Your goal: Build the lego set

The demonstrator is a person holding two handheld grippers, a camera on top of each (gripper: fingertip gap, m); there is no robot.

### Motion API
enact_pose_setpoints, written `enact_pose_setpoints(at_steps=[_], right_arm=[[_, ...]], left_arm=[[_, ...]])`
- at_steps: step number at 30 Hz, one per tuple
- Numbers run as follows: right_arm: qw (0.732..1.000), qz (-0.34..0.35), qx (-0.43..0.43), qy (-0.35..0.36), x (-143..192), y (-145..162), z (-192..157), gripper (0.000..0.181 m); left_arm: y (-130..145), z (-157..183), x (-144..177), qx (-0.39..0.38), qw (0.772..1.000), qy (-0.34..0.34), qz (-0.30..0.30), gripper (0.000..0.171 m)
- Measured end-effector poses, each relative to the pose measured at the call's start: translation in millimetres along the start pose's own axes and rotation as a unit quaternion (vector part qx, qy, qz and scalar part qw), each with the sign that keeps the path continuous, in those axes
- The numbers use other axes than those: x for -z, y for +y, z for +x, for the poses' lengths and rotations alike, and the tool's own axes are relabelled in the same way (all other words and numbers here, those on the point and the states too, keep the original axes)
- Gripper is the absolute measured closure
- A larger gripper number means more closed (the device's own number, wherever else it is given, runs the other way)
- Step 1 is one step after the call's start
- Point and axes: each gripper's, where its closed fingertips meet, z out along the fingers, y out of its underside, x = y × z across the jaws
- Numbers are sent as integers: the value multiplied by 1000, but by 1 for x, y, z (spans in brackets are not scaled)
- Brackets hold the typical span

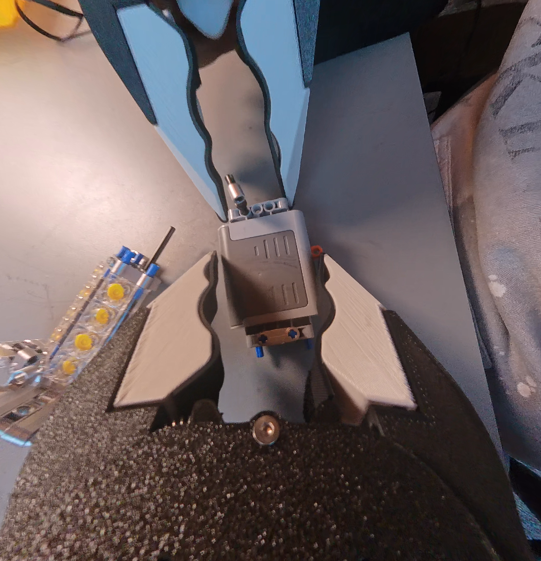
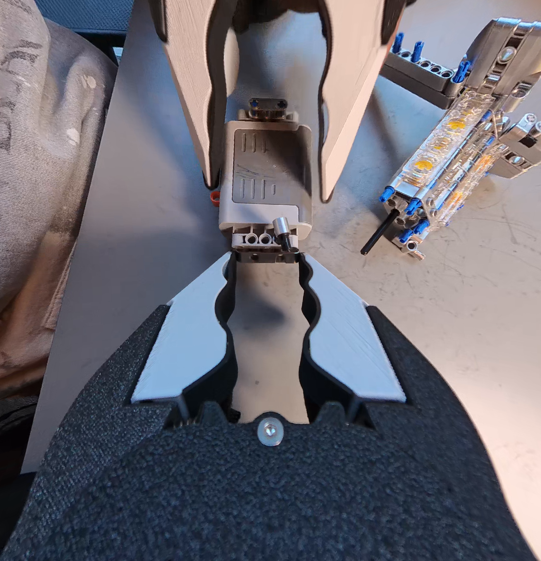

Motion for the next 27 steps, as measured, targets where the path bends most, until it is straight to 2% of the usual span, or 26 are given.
enact_pose_setpoints(at_steps=[1,6,10,16,22,27], right_arm=[[1000,1,-3,-1,0,0,0,142],[1000,6,-14,2,3,1,0,142],[1000,6,-6,4,4,-2,0,142],[1000,8,2,-5,3,-1,-2,142],[1000,6,12,-8,2,-1,-3,142],[1000,7,17,-7,2,-1,-1,142]], left_arm=[[-5,-2,4,-7,1000,-7,9,109],[-34,11,16,-65,997,-6,38,114],[-45,32,3,-107,994,21,25,116],[-34,32,-22,-166,985,11,-54,112],[-20,27,-28,-191,975,-1,-116,113],[-19,26,-28,-206,968,-9,-139,116]])
